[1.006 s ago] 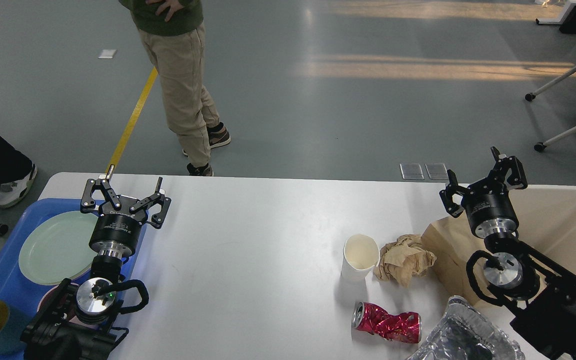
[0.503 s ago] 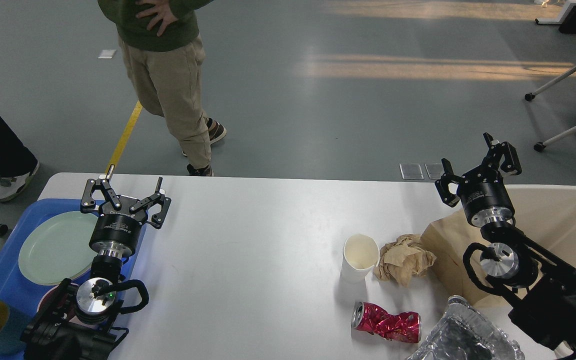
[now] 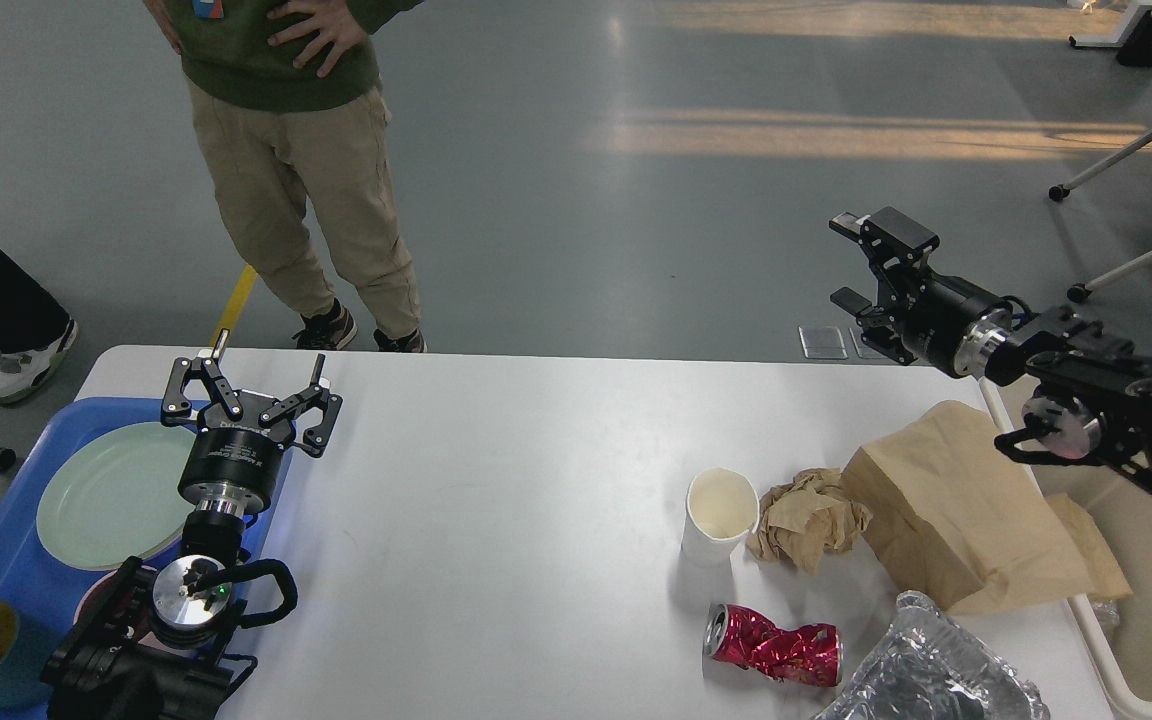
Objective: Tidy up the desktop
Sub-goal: 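Raise the right gripper and move it over the brown paper bag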
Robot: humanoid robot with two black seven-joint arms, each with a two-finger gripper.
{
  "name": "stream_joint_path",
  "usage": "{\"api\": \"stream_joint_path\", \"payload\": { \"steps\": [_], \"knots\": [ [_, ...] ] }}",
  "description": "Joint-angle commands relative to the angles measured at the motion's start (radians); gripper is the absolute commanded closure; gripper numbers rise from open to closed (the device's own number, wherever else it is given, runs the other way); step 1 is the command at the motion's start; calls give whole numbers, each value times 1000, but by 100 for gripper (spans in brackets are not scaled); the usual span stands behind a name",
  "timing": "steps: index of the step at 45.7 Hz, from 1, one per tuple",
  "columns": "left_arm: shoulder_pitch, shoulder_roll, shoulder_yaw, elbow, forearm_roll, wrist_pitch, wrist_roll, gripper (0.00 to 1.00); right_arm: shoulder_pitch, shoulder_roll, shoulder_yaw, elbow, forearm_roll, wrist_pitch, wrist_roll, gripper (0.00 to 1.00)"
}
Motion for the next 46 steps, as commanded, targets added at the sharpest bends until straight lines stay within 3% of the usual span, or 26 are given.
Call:
{"api": "stream_joint_path", "payload": {
  "steps": [1, 9, 13, 18, 24, 36, 46],
  "knots": [
    [0, 0, 0, 0, 0, 0, 0, 4, 269, 61, -435, 22, -2, 94, 0, 0],
    [0, 0, 0, 0, -1, 0, 0, 4, 496, 199, -682, 42, -17, 413, -18, 0],
    [0, 0, 0, 0, -1, 0, 0, 4, 614, 301, -829, 93, -17, 518, -83, 0],
    [0, 0, 0, 0, 0, 0, 0, 4, 760, 389, -903, 237, -17, 550, -244, 0],
    [0, 0, 0, 0, 0, 0, 0, 4, 974, 394, -900, 476, -2, 563, -506, 0],
    [0, 0, 0, 0, 0, 0, 0, 4, 1282, 362, -899, 841, 18, 573, -529, 0],
    [0, 0, 0, 0, 0, 0, 0, 4, 1320, 308, -954, 881, 20, 566, -528, 0]
  ]
}}
